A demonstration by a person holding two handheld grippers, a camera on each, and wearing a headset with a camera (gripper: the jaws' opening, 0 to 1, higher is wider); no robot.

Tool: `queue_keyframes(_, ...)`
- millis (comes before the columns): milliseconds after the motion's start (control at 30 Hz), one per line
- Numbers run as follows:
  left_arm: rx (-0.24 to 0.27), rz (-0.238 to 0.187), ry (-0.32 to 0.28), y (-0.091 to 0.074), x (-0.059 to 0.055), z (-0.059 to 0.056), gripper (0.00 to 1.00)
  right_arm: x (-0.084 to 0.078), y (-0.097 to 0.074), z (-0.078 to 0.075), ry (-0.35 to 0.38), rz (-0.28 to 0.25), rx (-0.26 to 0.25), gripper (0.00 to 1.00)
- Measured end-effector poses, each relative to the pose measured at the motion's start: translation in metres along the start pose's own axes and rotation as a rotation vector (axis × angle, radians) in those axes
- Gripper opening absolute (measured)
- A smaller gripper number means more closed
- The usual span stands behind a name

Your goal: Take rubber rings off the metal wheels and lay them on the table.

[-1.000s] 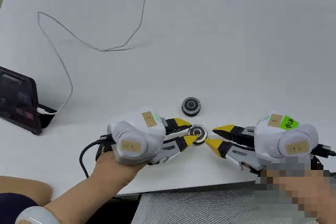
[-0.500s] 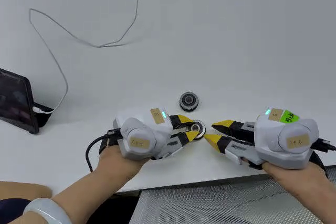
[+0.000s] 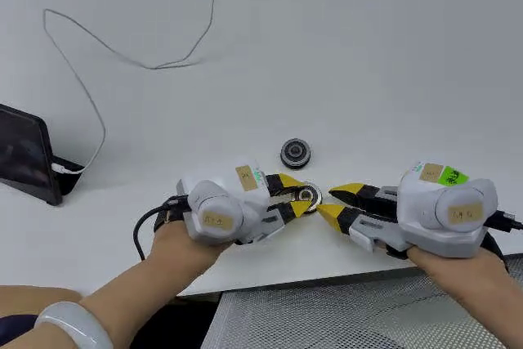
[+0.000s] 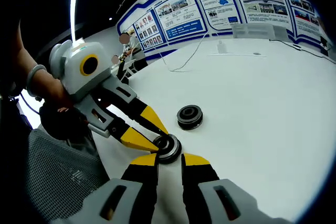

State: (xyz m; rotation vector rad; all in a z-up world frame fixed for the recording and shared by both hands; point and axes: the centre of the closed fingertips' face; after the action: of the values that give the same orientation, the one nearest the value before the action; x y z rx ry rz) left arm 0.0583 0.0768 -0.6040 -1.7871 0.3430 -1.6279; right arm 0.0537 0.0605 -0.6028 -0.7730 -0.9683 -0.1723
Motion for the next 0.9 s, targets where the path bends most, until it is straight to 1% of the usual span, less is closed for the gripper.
queue_keyframes(67,-0.001,0.001,0.006,-0.0001,0.0007,0.0002,0.15,-0.0007,-0.0002,-0.0007,0.002,0.002,-0.001,0.18)
queue_keyframes(100,-0.002,0.003,0.022,-0.0002,0.0013,0.0007,0.17,-0.0010,-0.0003,-0.0011,0.003,0.002,-0.001,0.19)
queue_keyframes(167,-0.010,0.023,0.034,0.0008,-0.0016,-0.0010,0.21,-0.0012,-0.0002,-0.0015,0.004,0.002,-0.001,0.19)
queue_keyframes(200,-0.017,0.014,0.031,0.0011,0.0000,-0.0032,0.20,-0.0012,-0.0001,-0.0016,0.006,0.001,0.000,0.19)
queue_keyframes(267,-0.022,0.019,0.032,0.0011,-0.0007,-0.0050,0.16,-0.0008,-0.0003,-0.0020,0.004,0.000,-0.002,0.19)
queue_keyframes(333,-0.014,0.018,0.031,0.0010,-0.0012,-0.0040,0.14,-0.0003,-0.0004,-0.0020,0.006,-0.001,-0.001,0.19)
queue_keyframes(500,-0.014,0.019,0.031,0.0015,-0.0012,-0.0035,0.14,-0.0009,0.0001,-0.0010,0.007,0.004,0.002,0.19)
queue_keyframes(667,-0.009,0.016,0.022,0.0015,-0.0020,-0.0021,0.13,0.0012,0.0023,0.0006,0.024,-0.005,0.009,0.19)
queue_keyframes(833,-0.004,0.012,0.014,0.0012,-0.0022,-0.0012,0.12,0.0015,0.0058,-0.0001,0.056,-0.005,0.013,0.19)
queue_keyframes(900,-0.003,0.011,0.008,0.0012,-0.0021,-0.0008,0.12,0.0023,0.0064,-0.0015,0.087,-0.009,0.011,0.19)
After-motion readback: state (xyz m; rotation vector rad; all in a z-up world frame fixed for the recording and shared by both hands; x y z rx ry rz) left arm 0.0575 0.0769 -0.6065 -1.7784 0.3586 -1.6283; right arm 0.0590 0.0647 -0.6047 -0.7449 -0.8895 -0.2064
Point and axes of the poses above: the centre of the closed fingertips' face, and the gripper's own axes: y roughly forward along the fingers, z roughly to its left, x roughly out of its top
